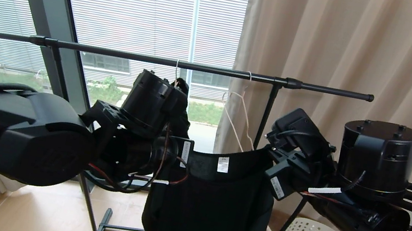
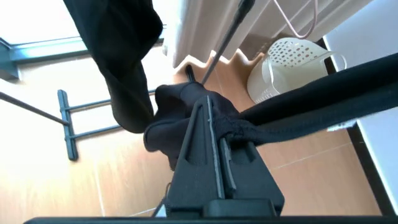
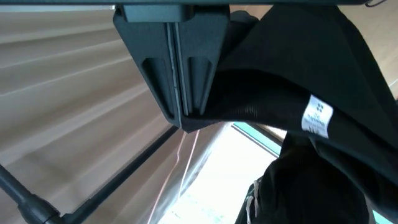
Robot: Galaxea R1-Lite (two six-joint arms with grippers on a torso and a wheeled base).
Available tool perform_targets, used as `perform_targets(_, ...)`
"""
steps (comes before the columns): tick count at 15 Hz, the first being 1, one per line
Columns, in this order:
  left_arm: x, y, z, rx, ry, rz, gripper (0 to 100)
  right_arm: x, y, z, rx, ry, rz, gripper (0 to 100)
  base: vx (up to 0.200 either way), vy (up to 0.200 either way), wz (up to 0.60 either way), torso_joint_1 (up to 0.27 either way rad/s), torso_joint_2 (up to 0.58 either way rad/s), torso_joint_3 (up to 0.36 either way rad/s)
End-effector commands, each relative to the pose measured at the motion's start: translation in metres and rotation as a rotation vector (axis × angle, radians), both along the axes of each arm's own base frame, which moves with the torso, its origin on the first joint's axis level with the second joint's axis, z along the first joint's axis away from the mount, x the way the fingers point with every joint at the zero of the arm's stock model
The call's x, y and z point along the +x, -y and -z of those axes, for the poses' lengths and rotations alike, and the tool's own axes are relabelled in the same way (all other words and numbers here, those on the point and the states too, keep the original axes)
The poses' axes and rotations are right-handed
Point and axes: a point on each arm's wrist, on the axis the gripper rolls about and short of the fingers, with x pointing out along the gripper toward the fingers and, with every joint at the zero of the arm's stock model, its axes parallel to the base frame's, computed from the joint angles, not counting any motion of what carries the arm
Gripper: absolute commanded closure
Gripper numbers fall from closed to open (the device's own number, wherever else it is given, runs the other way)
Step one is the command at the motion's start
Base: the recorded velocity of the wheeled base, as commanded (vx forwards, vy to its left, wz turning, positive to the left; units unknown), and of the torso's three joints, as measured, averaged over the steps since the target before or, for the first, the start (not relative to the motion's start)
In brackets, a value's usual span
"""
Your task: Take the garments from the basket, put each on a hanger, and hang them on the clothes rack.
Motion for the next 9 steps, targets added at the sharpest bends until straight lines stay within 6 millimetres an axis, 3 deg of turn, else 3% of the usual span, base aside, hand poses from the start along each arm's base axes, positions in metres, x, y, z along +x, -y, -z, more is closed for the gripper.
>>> perform_targets(1,-0.004,-0.012,-0.017,-0.017,0.042,-0.011,100,-0.002,0.005,0.004,-0.023,0.015,-0.002,100,0.0,0.0,0.0,0.0,0.0,0.0)
perform_targets(5,-0.007,-0.019,-0.02,-0.001,0.025,-0.022,100,-0.002,0.011,0.014,-0.095,0.069,-0.036,100,0.0,0.0,0.0,0.0,0.0,0.0)
perform_targets(9,-0.009,-0.021,-0.016,0.009,0.01,-0.025,100,0.003,0.014,0.009,-0.062,0.11,-0.017,100,0.0,0.0,0.0,0.0,0.0,0.0)
